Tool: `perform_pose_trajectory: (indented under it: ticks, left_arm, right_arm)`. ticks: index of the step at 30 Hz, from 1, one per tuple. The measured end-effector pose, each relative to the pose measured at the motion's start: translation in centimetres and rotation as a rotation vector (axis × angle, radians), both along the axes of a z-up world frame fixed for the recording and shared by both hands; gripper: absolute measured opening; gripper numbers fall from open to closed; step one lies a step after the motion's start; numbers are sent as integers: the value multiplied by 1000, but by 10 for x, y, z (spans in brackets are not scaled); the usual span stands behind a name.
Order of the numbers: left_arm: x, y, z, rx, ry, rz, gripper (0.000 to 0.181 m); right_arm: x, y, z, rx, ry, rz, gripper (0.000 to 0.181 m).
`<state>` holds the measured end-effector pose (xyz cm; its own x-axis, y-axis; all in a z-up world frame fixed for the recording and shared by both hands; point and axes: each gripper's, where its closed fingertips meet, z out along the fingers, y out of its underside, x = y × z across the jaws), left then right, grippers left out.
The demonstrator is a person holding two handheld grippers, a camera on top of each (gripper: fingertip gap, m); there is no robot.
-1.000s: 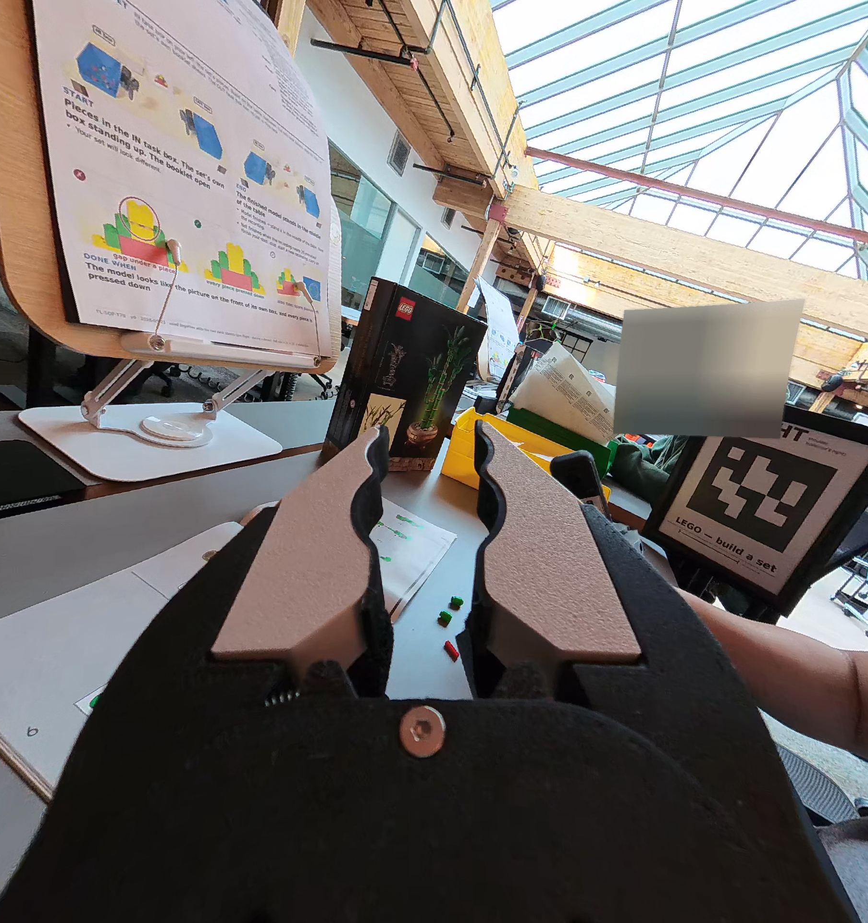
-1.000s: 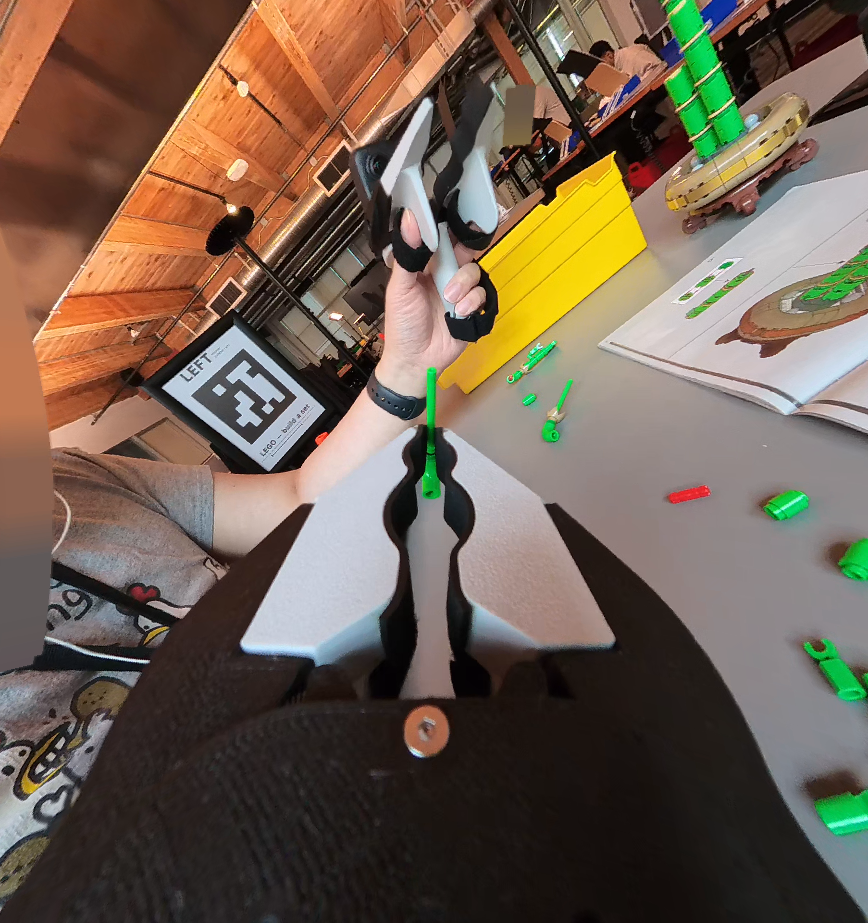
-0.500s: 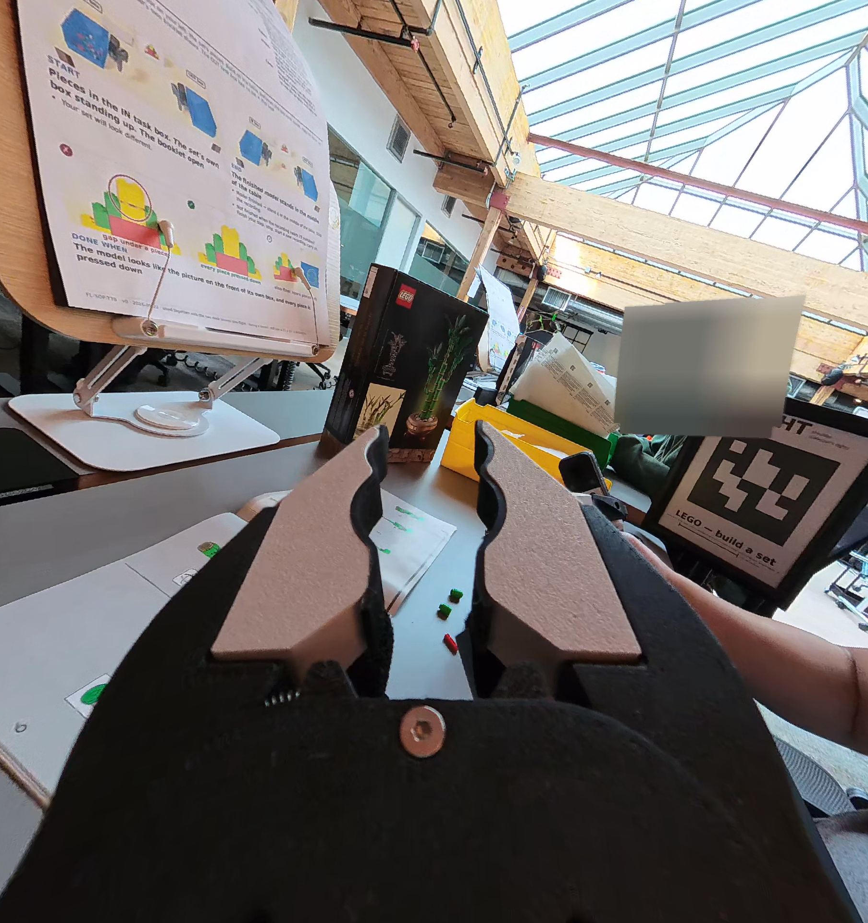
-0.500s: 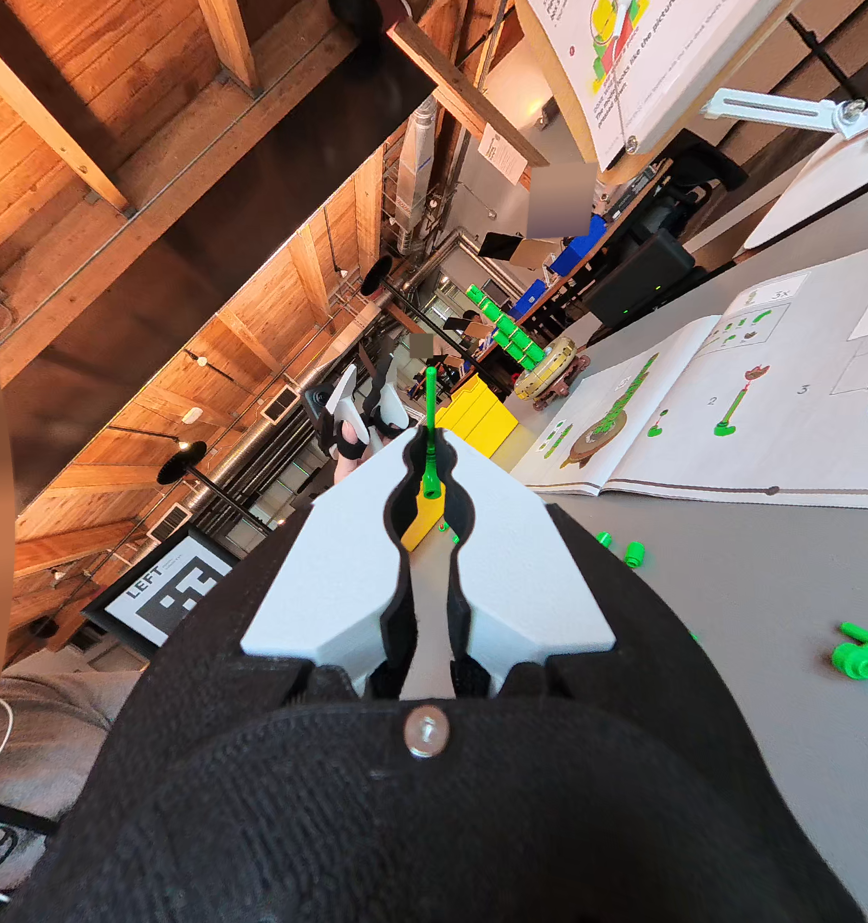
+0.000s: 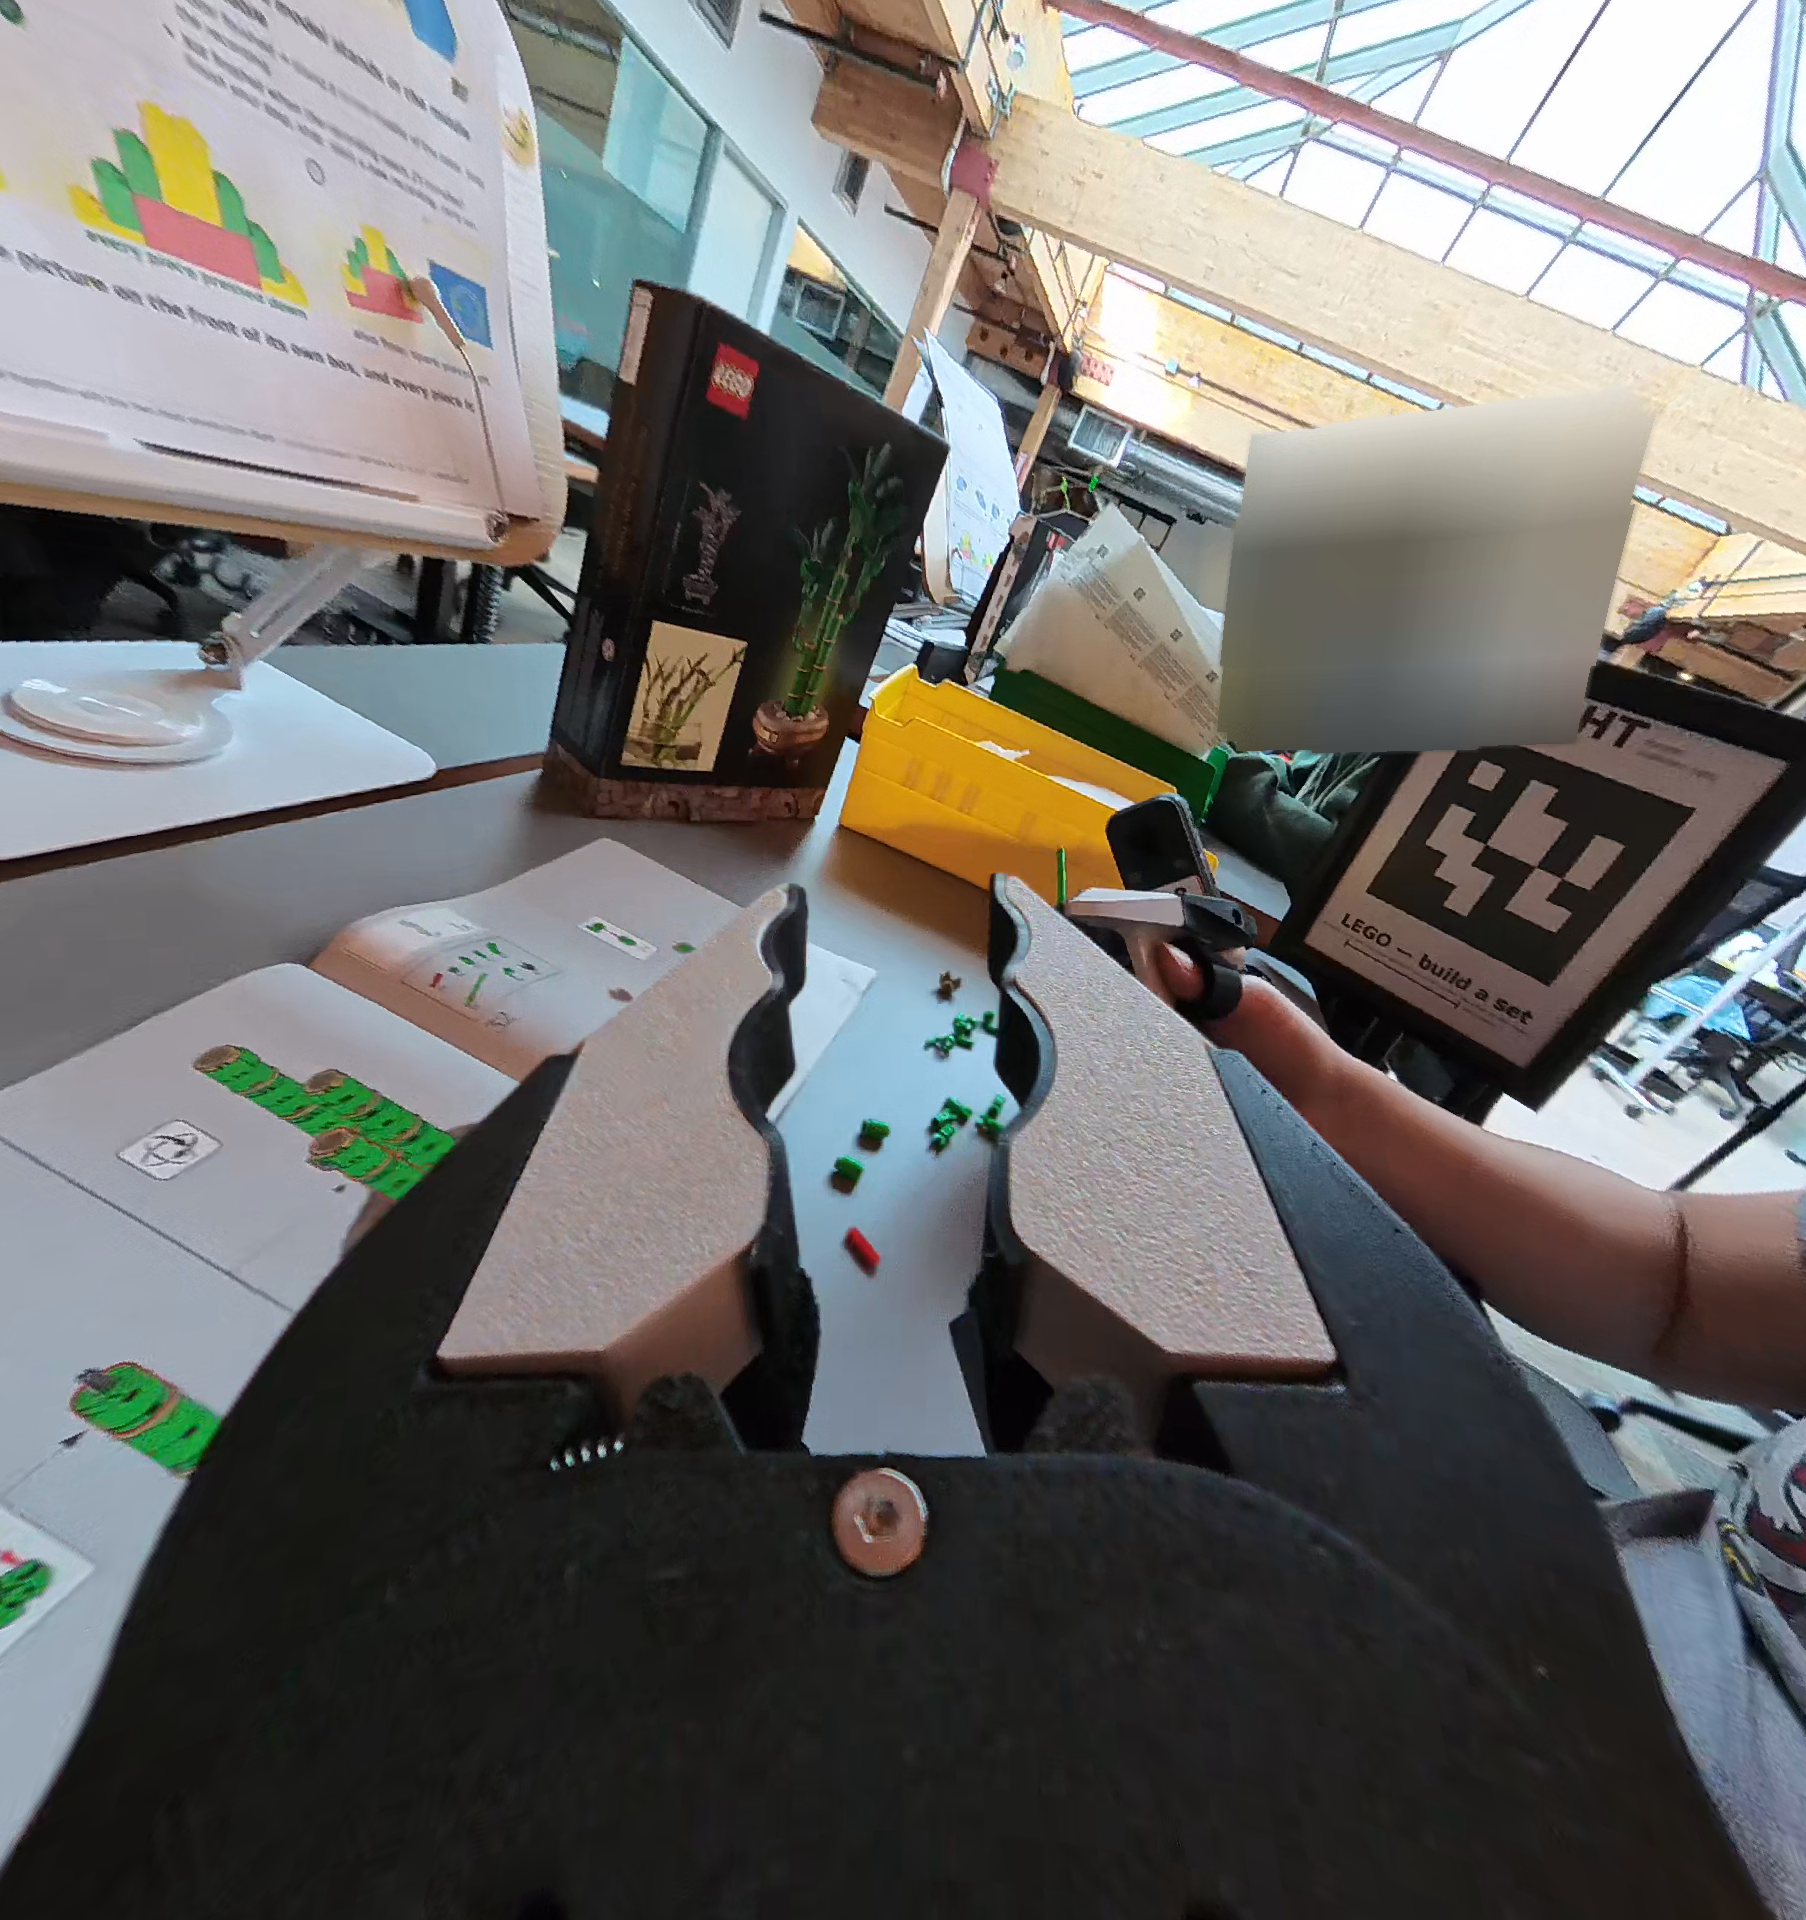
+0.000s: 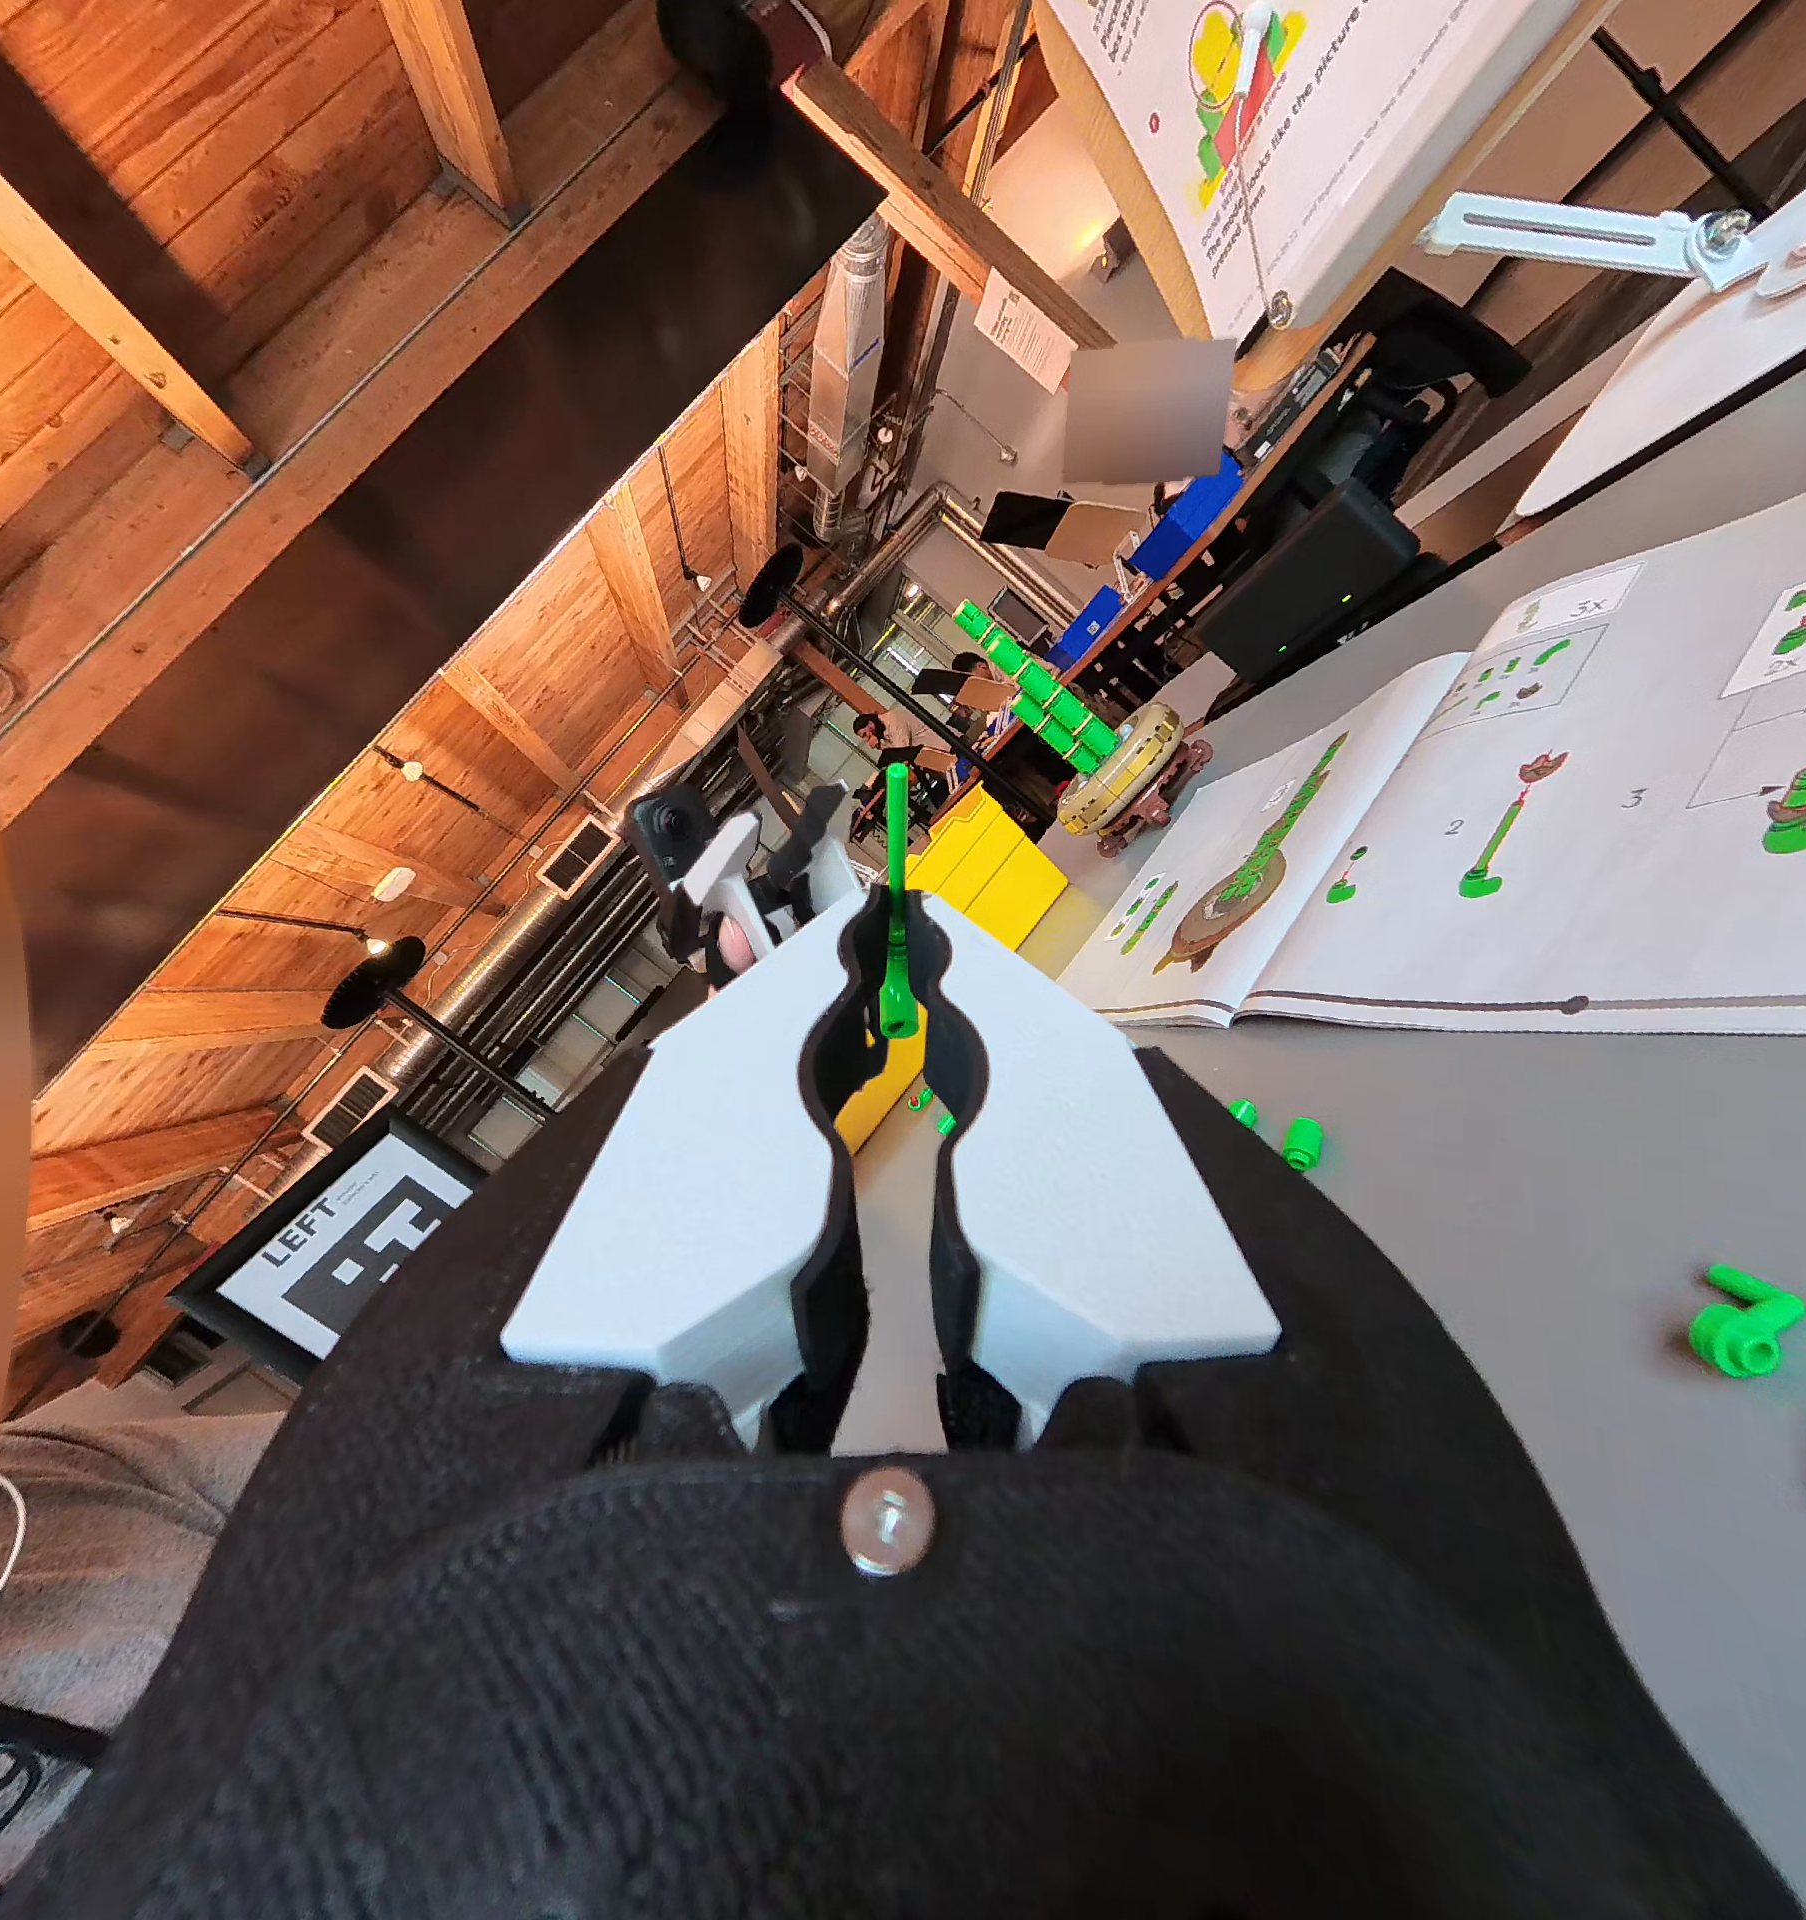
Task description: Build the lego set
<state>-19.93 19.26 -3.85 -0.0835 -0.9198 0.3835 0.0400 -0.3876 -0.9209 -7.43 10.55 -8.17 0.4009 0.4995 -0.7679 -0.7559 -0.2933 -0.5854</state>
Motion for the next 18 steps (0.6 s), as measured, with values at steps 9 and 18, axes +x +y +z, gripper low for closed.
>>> perform_pose_trajectory:
  ticks: [9, 18]
  left_arm:
    - [22, -21, -28, 46, 150, -68, 34]
    - [28, -22, -49, 172, 284, -37, 36]
  right_arm:
    - [-1, 0, 0, -2, 11, 12, 0]
    - [-1, 0, -1, -3, 11, 13, 0]
